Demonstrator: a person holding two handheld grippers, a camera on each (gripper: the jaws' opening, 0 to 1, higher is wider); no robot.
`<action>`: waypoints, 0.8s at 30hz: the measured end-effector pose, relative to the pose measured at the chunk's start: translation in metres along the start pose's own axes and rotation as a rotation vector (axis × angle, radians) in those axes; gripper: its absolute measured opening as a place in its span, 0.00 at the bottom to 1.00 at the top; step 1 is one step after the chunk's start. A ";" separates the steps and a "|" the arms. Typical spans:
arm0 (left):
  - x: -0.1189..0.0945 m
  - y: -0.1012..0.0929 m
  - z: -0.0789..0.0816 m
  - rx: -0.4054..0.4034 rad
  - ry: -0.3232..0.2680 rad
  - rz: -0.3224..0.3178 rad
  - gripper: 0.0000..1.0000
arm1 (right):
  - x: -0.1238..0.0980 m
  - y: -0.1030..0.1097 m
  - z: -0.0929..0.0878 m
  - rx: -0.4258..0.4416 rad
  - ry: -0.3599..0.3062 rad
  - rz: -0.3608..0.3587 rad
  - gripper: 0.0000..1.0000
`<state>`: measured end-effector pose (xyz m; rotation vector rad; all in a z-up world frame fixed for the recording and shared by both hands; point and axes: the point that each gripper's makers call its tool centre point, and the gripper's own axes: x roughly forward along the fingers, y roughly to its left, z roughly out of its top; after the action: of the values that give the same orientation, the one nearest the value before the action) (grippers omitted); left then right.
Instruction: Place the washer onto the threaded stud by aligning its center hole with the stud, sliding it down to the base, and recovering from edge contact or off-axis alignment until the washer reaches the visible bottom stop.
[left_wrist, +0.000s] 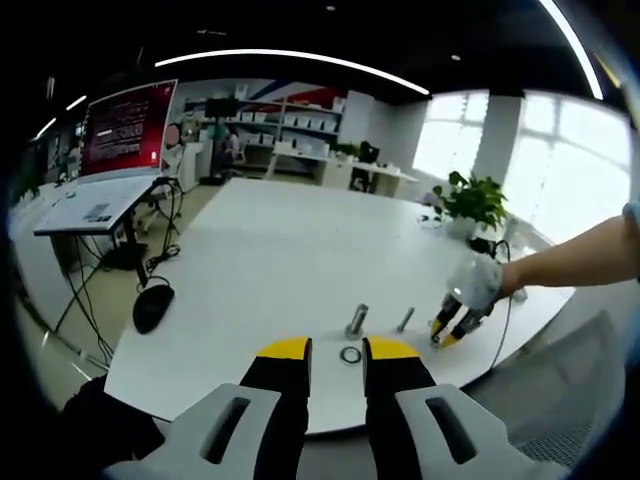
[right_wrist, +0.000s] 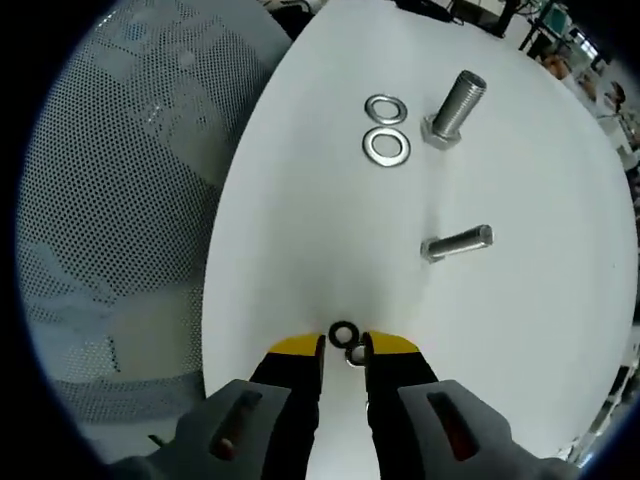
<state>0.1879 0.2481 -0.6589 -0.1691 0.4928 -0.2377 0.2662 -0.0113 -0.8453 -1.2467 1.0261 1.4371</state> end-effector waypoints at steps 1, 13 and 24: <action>0.000 0.000 0.000 0.000 0.001 0.001 0.18 | 0.000 -0.003 0.001 -0.029 -0.002 -0.020 0.17; 0.001 0.000 0.002 -0.001 -0.005 -0.001 0.17 | -0.001 -0.002 0.000 -0.096 0.014 -0.022 0.16; 0.001 0.000 0.002 -0.001 -0.007 -0.006 0.16 | -0.002 -0.004 0.003 0.069 -0.001 -0.003 0.17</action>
<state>0.1900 0.2478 -0.6577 -0.1722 0.4854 -0.2422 0.2699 -0.0075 -0.8432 -1.1968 1.0637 1.3883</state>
